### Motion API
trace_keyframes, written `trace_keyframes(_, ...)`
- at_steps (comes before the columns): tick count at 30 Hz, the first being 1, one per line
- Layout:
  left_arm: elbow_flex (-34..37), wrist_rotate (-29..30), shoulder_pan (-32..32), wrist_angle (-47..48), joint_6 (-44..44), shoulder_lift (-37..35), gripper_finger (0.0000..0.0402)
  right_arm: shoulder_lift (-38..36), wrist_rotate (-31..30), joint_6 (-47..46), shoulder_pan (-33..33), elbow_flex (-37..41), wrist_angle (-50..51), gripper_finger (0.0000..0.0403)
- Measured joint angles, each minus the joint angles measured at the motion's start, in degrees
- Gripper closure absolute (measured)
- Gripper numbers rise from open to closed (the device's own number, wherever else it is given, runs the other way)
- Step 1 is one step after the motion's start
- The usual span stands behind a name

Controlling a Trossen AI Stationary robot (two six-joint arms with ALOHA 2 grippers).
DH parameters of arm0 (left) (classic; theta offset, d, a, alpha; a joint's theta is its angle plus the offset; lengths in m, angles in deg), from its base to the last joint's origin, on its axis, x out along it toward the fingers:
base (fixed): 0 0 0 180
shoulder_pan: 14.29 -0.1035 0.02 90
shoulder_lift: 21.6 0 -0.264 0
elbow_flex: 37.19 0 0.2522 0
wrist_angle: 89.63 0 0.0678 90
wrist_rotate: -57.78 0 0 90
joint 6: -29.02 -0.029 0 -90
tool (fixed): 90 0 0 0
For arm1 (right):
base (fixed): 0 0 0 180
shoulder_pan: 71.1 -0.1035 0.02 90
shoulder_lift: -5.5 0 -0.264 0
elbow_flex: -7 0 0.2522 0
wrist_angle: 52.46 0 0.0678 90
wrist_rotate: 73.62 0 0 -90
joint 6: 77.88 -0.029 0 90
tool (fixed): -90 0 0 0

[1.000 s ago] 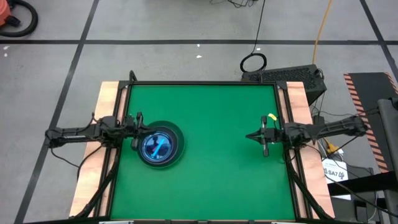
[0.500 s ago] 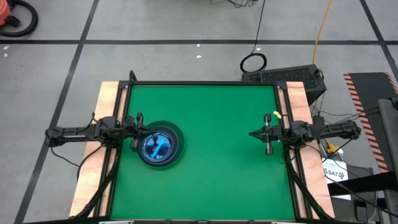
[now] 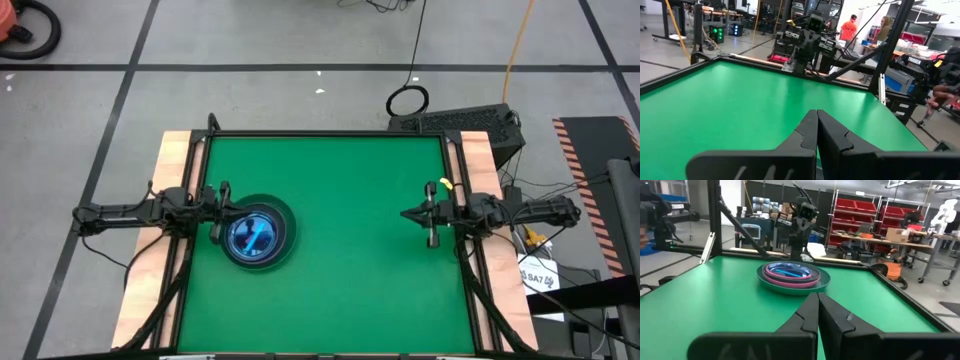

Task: Stack plastic plates
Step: Return to Home Position

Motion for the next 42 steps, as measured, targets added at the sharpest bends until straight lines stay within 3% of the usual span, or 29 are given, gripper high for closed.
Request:
trace_keyframes(8,0.0,-0.1,0.0,0.0,-1.2,0.0,0.0399,-1.6,0.0,0.6,0.0,0.0,0.0,0.0403)
trace_keyframes(17,-0.3,0.9,0.4,1.0,-10.6,0.0,0.0398,-1.6,0.0,4.0,0.0,0.0,0.0,0.0399)
trace_keyframes(42,-0.3,1.0,0.4,1.0,-10.4,0.0,0.0398,-1.6,0.0,4.1,0.0,0.0,-0.1,0.0394)
